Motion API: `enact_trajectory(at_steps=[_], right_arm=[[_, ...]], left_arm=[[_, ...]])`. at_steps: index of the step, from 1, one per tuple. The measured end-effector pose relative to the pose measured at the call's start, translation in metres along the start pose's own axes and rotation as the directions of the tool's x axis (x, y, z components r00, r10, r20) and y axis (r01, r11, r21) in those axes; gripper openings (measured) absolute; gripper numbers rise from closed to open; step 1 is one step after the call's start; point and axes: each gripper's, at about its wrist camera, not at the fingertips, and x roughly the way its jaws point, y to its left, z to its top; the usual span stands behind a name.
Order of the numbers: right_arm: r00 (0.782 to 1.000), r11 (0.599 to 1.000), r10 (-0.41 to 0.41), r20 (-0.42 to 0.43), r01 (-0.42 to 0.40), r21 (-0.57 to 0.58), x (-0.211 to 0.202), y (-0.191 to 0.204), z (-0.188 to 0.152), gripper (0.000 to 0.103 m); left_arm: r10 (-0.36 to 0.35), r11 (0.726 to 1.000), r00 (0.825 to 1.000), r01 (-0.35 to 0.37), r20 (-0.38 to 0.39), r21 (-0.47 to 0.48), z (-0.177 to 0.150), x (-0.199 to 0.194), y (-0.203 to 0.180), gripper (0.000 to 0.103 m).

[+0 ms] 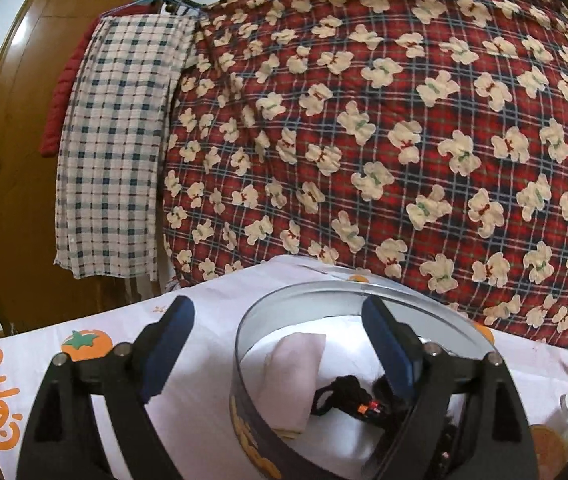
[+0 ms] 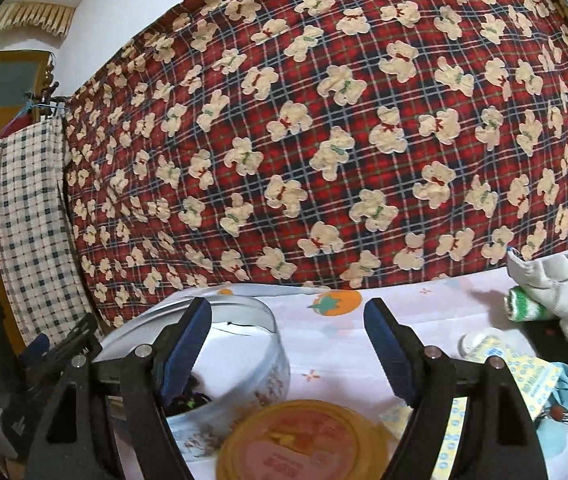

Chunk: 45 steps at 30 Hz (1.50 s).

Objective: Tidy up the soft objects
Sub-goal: 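Open the right tool over the tin while the left tool drops the towel inside, then move both tools back toward the remaining soft items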

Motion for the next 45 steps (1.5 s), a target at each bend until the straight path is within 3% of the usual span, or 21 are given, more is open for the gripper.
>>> enact_trajectory(at_steps=[12,19,27,36,41,45], right_arm=[[0.999,0.998,-0.040,-0.012,0.039,-0.052,-0.020,-0.022,-0.001,0.080],[0.997,0.995,-0.072,-0.038,0.069,-0.077,-0.030,-0.041,-0.003,0.080],[0.990,0.992,-0.117,-0.078,0.113,-0.047,-0.036,-0.076,-0.002,0.080],[0.978,0.982,-0.184,-0.095,0.179,-0.053,-0.049,-0.121,0.002,0.080],[0.970,0.980,-0.200,-0.135,0.200,-0.017,-0.053,-0.159,0.005,0.080],[0.963,0.979,-0.204,-0.174,0.206,-0.010,-0.055,-0.185,0.006,0.061]], left_arm=[[-0.053,0.998,0.998,0.052,-0.017,-0.029,-0.007,-0.019,-0.009,0.087],[-0.077,0.997,0.997,0.077,-0.006,0.013,-0.012,-0.038,-0.029,0.087],[-0.177,0.984,0.984,0.178,-0.026,0.015,-0.022,-0.063,-0.058,0.087],[-0.328,0.939,0.942,0.333,-0.065,0.084,-0.034,-0.095,-0.106,0.087],[-0.413,0.900,0.907,0.420,-0.081,0.113,-0.041,-0.117,-0.131,0.087],[-0.469,0.861,0.876,0.482,-0.111,0.164,-0.047,-0.132,-0.153,0.087]])
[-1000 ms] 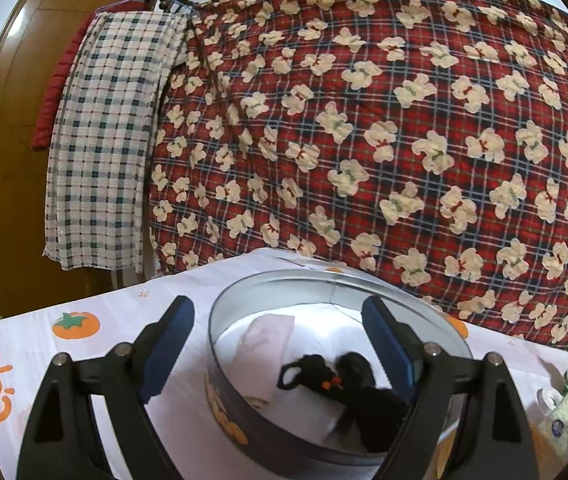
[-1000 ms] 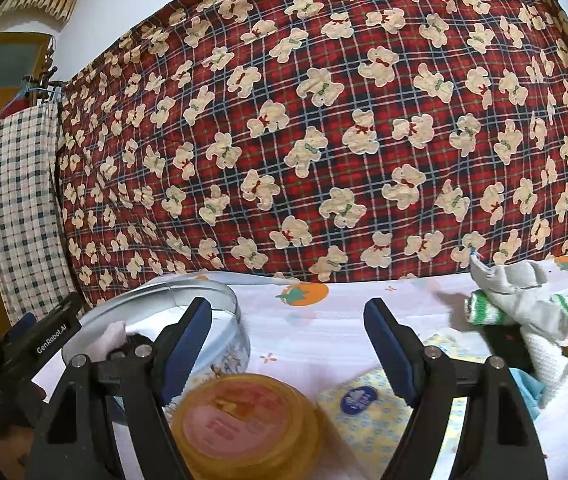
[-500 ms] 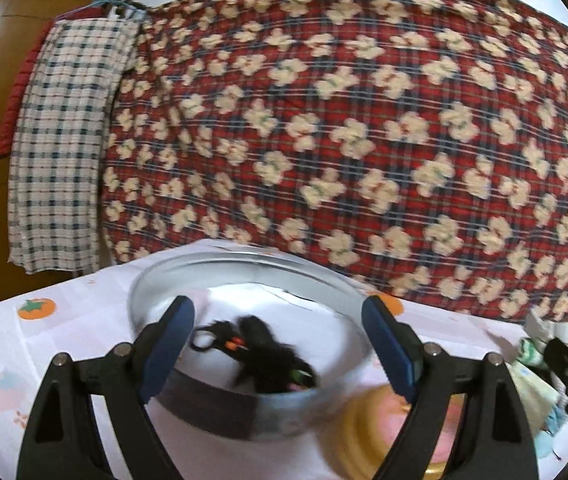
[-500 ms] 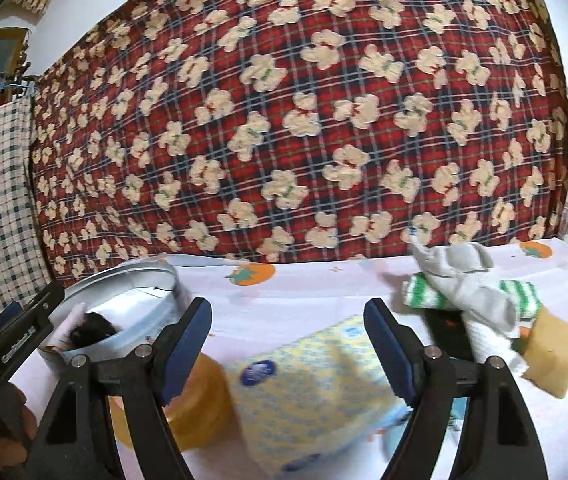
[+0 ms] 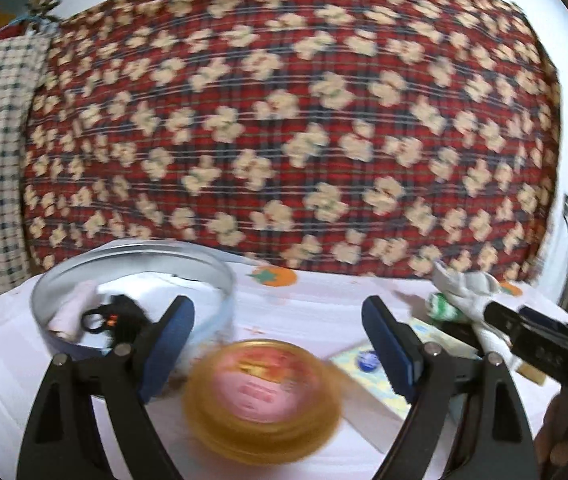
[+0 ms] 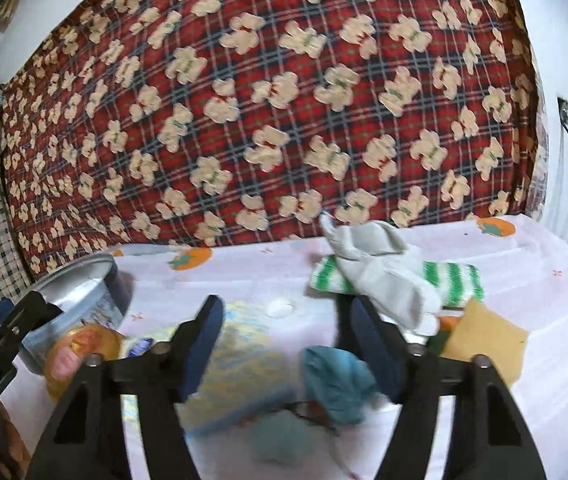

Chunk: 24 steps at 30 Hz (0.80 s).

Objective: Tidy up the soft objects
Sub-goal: 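Move both tools back toward the remaining soft items, then grasp the teal cloth with the right tool while the left tool reaches the blue pom-pom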

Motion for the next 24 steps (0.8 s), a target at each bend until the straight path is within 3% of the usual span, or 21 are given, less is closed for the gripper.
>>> enact_trajectory(at_steps=[3,8,12,19,24], right_arm=[[0.999,1.000,0.003,-0.032,-0.002,0.009,0.003,-0.018,0.000,0.042],[0.997,1.000,0.013,-0.072,-0.014,-0.007,0.003,-0.041,-0.001,0.026],[0.989,0.995,0.082,-0.120,-0.088,-0.042,0.003,-0.046,-0.003,0.025],[0.942,0.971,0.216,-0.258,-0.235,-0.046,0.017,-0.042,-0.012,0.025],[0.919,0.968,0.226,-0.324,-0.249,-0.030,0.031,-0.040,-0.015,0.025]], left_arm=[[-0.048,0.998,0.999,0.048,-0.014,0.029,-0.003,-0.002,-0.017,0.087],[-0.099,0.993,0.994,0.101,-0.046,0.054,-0.007,-0.003,-0.040,0.087],[-0.126,0.987,0.989,0.133,-0.081,0.094,-0.010,-0.002,-0.057,0.087],[-0.177,0.976,0.977,0.190,-0.123,0.109,-0.013,-0.002,-0.070,0.087],[-0.237,0.952,0.947,0.271,-0.218,0.142,-0.017,0.003,-0.086,0.087]])
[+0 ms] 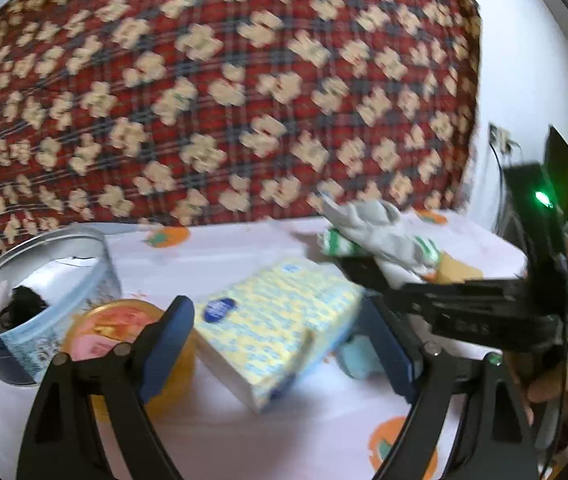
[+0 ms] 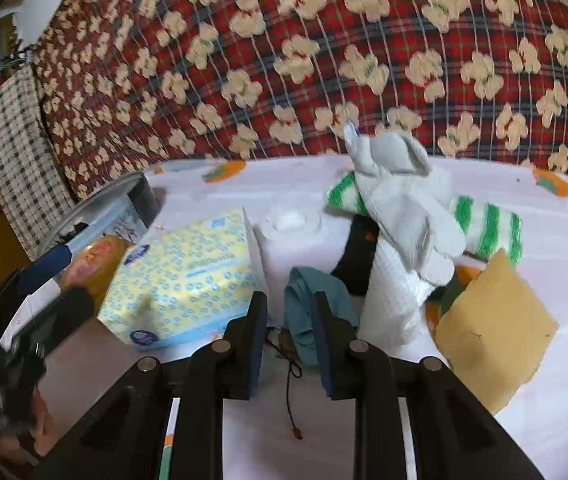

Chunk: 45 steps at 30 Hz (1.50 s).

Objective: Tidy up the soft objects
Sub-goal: 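Grasp the teal cloth with the right tool while the left tool reaches the blue pom-pom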

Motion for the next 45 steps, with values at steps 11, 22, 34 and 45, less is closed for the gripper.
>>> enact_trajectory(at_steps=[11,22,34,45], right_arm=[[0.982,0.997,-0.059,-0.182,0.049,-0.056,0.048,-0.004,0.007,0.025],[0.982,0.994,-0.070,-0.173,0.055,-0.091,0.047,-0.001,0.008,0.039],[0.980,0.991,-0.083,-0.180,0.063,-0.116,0.048,-0.006,0.011,0.010],[0.950,0.928,0.300,0.085,-0.311,0.203,-0.021,-0.051,0.029,0.010]], left_arm=[[-0.015,0.999,0.993,0.021,-0.116,0.049,-0.005,0.014,-0.027,0.087],[-0.006,0.999,0.983,0.015,-0.181,0.049,-0.009,0.024,-0.036,0.087],[-0.054,0.998,0.969,0.059,-0.243,0.015,-0.014,0.030,-0.048,0.087],[-0.106,0.991,0.933,0.071,-0.343,-0.114,-0.012,0.066,-0.053,0.085]])
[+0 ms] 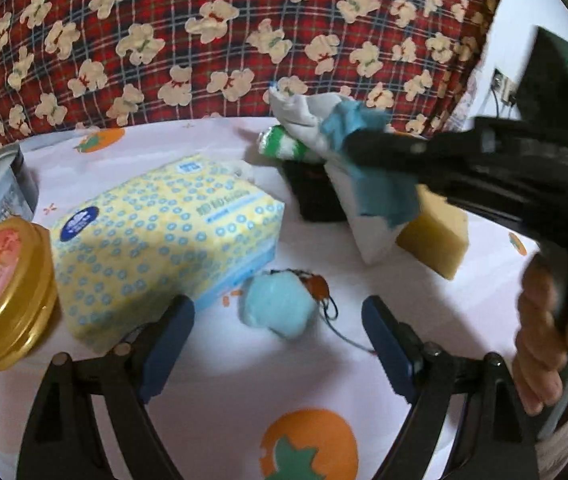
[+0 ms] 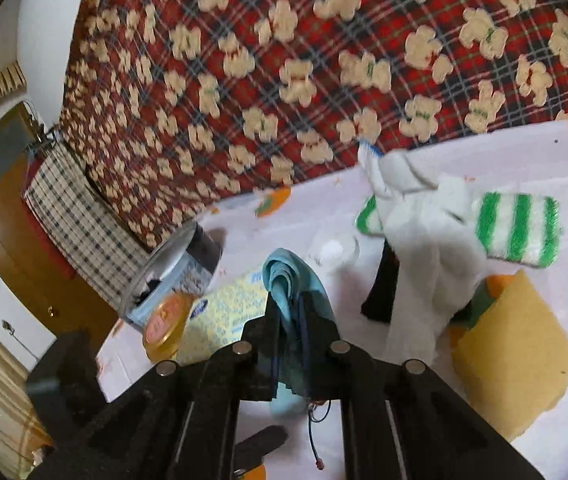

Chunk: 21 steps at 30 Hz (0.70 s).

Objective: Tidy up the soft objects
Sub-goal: 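Grasp the teal cloth with the right tool while the left tool reaches the blue pom-pom, then grasp the blue pom-pom with the left tool while the right tool lifts the teal cloth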

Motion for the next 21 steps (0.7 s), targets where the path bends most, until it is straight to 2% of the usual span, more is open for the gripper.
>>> enact_trajectory(at_steps=[3,5,7,8,9,10,17,19,21], right_arm=[[0.999,1.000,0.004,0.040,-0.004,-0.014,-0.008,0.006,0.000,0.010],[0.998,1.000,0.012,0.056,-0.011,-0.022,-0.010,0.010,0.003,0.010],[0.998,1.000,0.016,0.068,-0.015,-0.024,-0.015,0.009,0.002,0.010],[0.997,1.000,0.016,0.072,-0.014,-0.021,-0.016,0.009,0.003,0.010],[0.997,1.000,0.014,0.075,-0.013,-0.015,-0.016,0.007,0.003,0.010],[0.997,1.000,0.012,0.075,-0.011,-0.006,-0.016,0.005,0.003,0.010],[0.995,1.000,-0.019,0.098,0.017,0.023,-0.018,-0.003,0.002,0.010],[0.994,0.999,-0.017,0.113,0.013,0.032,-0.021,-0.006,0.002,0.010],[0.992,0.999,-0.011,0.127,0.005,0.042,-0.023,-0.009,0.002,0.010]], left_arm=[[0.005,1.000,0.999,-0.006,-0.035,-0.009,0.006,0.013,-0.006,0.075],[0.015,1.000,0.997,-0.016,-0.071,-0.008,0.007,0.022,-0.011,0.061],[0.023,1.000,0.996,-0.025,-0.092,-0.017,0.008,0.029,-0.013,0.058],[0.018,1.000,0.996,-0.020,-0.088,-0.021,0.008,0.029,-0.014,0.048],[0.022,0.999,0.996,-0.024,-0.091,-0.023,0.008,0.030,-0.014,0.046],[0.022,0.999,0.996,-0.025,-0.088,-0.028,0.008,0.029,-0.013,0.038],[-0.046,0.995,0.996,0.040,-0.072,-0.086,0.007,0.026,-0.002,0.030],[-0.068,0.994,0.997,0.064,-0.046,-0.084,0.007,0.021,-0.003,0.030],[-0.079,0.994,0.997,0.080,0.023,-0.071,0.005,0.007,-0.006,0.030]])
